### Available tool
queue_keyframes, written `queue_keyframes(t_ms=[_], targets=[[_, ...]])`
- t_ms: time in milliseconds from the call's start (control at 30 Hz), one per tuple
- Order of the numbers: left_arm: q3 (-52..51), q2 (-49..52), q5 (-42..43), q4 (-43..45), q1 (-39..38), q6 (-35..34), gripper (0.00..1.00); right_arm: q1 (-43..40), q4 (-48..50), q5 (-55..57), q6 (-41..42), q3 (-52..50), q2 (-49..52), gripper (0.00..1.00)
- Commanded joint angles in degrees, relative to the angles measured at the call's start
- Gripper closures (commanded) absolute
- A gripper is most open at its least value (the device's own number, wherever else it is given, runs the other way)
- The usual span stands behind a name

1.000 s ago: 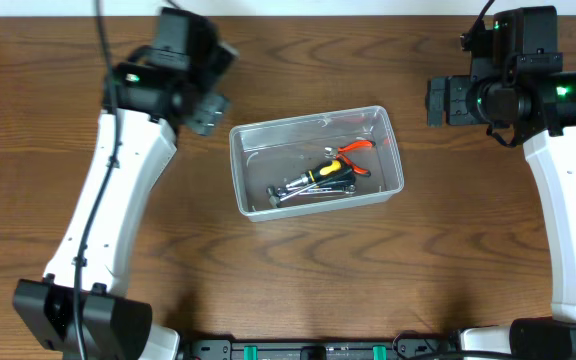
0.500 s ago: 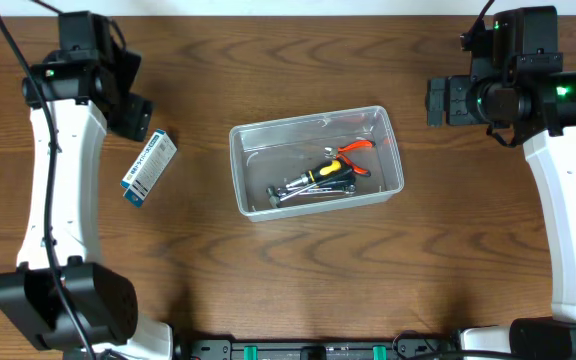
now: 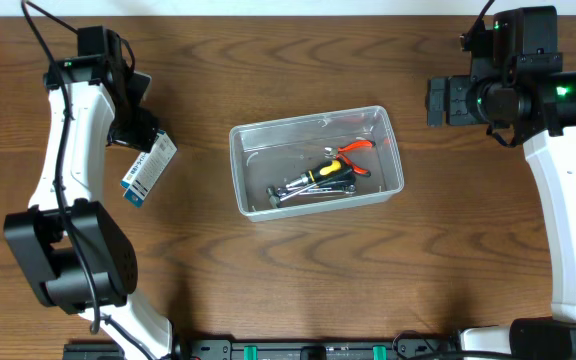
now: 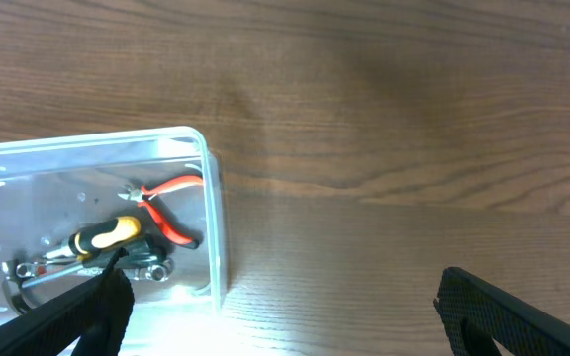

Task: Pack container
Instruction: 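Move the left gripper over the blue-white screwdriver-set box, then lower the left gripper and grasp the box's end, lift it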

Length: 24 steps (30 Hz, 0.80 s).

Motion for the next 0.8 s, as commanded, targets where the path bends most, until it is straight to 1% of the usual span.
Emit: queue_keyframes(t_ms=[0, 100, 333, 533, 767], targets=[[-0.3, 1.3, 1.2, -0.3, 0.2, 2.8, 0.16, -0.1, 0.0, 0.0, 0.8, 0.2, 0.2, 0.01], [-0.3, 2.8, 1.7, -0.3, 0.7, 3.0, 0.16, -0.1, 0.0, 0.0, 0.8, 0.2, 0.2, 0.01], [-0.3, 5.9, 8.2, -1.0, 1.7, 2.9, 0.16, -0.1, 0.0, 0.0, 0.8, 0.2, 0.2, 0.01], [-0.3, 7.8, 8.4, -1.0, 1.7, 4.5, 0.16, -0.1, 0.0, 0.0, 0.8, 0.2, 0.2, 0.01], [-0.3, 9.4, 8.6, -1.0, 1.7, 4.6, 0.16, -0.1, 0.0, 0.0, 0.8, 0.2, 0.2, 0.01]])
